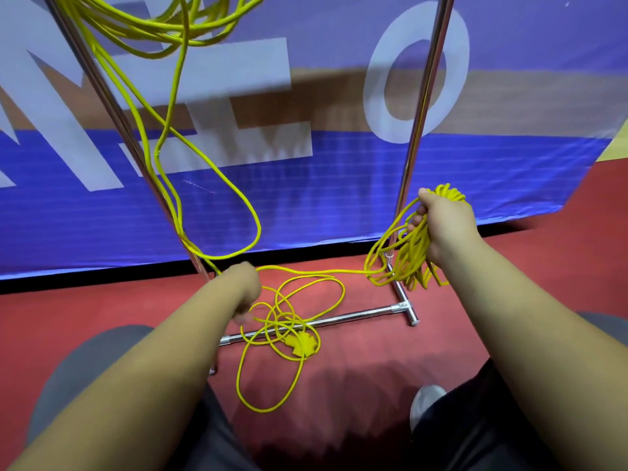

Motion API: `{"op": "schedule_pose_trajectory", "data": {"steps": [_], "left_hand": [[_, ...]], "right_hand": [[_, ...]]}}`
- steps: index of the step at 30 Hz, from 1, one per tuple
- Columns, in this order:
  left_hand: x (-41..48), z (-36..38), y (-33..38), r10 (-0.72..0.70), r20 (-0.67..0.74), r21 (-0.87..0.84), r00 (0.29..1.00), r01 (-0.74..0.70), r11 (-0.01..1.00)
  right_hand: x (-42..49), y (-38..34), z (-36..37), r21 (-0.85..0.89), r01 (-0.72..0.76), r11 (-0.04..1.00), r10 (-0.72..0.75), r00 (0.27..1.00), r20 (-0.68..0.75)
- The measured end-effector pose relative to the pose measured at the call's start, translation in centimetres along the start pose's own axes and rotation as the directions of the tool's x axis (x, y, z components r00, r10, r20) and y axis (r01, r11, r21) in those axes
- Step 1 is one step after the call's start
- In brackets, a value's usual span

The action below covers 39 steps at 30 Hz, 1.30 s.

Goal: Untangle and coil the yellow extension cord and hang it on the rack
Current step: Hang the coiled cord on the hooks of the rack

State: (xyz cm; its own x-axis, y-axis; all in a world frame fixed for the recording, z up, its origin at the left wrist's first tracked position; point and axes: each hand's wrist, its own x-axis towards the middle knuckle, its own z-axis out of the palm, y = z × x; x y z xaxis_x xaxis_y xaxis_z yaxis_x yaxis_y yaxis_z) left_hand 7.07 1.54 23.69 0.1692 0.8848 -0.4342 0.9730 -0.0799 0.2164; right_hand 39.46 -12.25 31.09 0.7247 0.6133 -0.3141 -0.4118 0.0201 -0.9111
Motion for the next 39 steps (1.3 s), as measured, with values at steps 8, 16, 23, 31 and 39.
{"op": "schedule_pose_trajectory", "data": {"steps": [8, 16, 23, 31, 39], "left_hand": [[-5.1, -4.9, 2.6, 0.611, 0.247, -0.522, 0.752, -0.428, 0.738], [-8.9, 1.0, 3.9, 0.408, 0.886, -0.325, 0.220, -0.332, 0.885], [-9.0, 3.5, 4.0, 0.224, 0.817, -0.209, 0.531, -0.090, 0.974], [-4.7, -0.1, 2.7, 0.040, 0.477, -0.873, 0.878, 0.468, 0.136], [-7.3, -3.7, 4.0, 0.468, -0.136, -0.927, 0.873, -0.279, 0.251]], "right_hand": [[-0.5, -0.4, -0.2, 0.186, -0.170, 0.968, 0.147, 0.981, 0.128], [-0.8, -1.0, 0.2, 0.356, -0.244, 0.902, 0.147, 0.949, 0.278], [-1.7, -1.3, 0.9, 0.313, -0.249, 0.917, 0.128, 0.924, 0.361], [-1.7, -1.8, 0.3, 0.227, -0.245, 0.942, 0.125, 0.889, 0.441], [-1.7, -1.2, 0.4, 0.037, -0.275, 0.961, 0.220, 0.837, 0.501]]}}
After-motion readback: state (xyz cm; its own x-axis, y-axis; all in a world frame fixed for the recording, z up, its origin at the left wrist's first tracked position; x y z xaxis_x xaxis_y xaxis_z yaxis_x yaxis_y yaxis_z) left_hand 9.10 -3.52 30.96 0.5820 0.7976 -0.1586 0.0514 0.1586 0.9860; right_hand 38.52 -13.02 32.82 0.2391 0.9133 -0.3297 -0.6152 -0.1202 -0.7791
